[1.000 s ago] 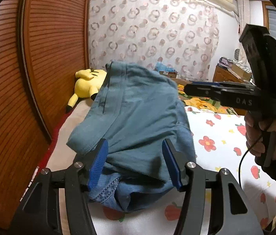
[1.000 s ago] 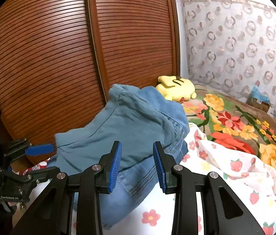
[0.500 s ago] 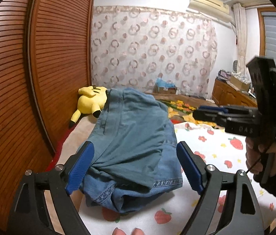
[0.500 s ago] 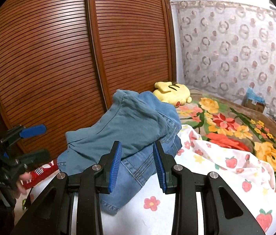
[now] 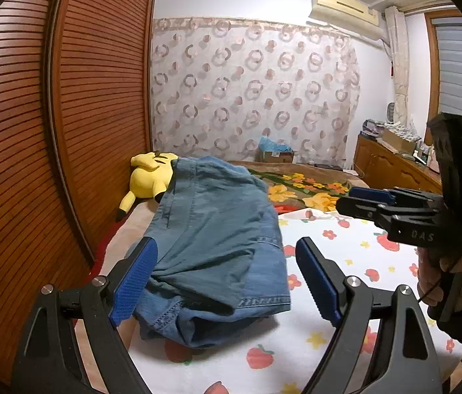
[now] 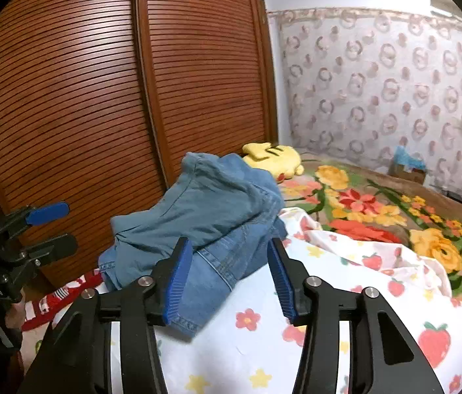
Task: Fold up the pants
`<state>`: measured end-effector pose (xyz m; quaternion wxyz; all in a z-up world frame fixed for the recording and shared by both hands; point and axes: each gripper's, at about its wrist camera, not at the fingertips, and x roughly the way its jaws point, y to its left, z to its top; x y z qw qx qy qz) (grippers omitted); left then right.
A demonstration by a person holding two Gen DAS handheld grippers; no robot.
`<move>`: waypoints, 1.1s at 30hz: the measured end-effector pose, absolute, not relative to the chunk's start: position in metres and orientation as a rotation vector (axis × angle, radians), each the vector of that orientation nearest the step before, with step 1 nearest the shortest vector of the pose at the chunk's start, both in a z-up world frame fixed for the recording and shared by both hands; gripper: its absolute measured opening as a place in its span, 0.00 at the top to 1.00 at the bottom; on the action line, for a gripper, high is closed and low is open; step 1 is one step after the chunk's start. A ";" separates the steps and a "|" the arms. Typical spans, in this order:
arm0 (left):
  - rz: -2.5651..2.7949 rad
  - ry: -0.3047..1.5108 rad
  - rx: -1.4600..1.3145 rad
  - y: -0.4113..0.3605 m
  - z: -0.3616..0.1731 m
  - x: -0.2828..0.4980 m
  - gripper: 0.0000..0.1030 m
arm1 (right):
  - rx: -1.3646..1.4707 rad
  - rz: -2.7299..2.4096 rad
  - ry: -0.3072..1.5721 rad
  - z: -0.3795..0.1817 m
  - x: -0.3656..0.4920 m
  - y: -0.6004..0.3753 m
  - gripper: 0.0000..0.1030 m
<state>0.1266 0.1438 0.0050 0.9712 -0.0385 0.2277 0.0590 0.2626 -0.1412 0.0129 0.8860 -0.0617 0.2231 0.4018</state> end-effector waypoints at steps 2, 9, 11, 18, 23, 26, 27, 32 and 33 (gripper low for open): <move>0.114 0.458 -0.074 0.139 0.008 0.124 0.16 | -0.131 0.813 0.451 0.014 0.252 -0.146 0.49; 0.107 0.433 -0.068 0.121 0.019 0.112 0.16 | -0.102 0.748 0.401 0.021 0.209 -0.167 0.39; 0.085 0.424 -0.075 0.117 0.021 0.110 0.16 | -0.096 0.716 0.387 0.024 0.196 -0.173 0.38; 0.033 0.393 -0.057 0.095 0.033 0.101 0.16 | -0.074 0.604 0.342 0.028 0.148 -0.193 0.38; 0.000 0.379 -0.036 0.077 0.042 0.094 0.16 | -0.069 0.539 0.317 0.031 0.115 -0.200 0.38; -0.016 0.375 -0.029 0.067 0.046 0.089 0.16 | -0.068 0.499 0.302 0.033 0.098 -0.199 0.38; -0.020 0.374 -0.024 0.064 0.047 0.087 0.16 | -0.068 0.488 0.299 0.033 0.093 -0.197 0.38; -0.050 0.360 -0.011 0.050 0.053 0.077 0.16 | -0.060 0.437 0.284 0.036 0.067 -0.198 0.35; -0.053 0.356 -0.008 0.047 0.054 0.075 0.16 | -0.055 0.429 0.282 0.037 0.061 -0.199 0.35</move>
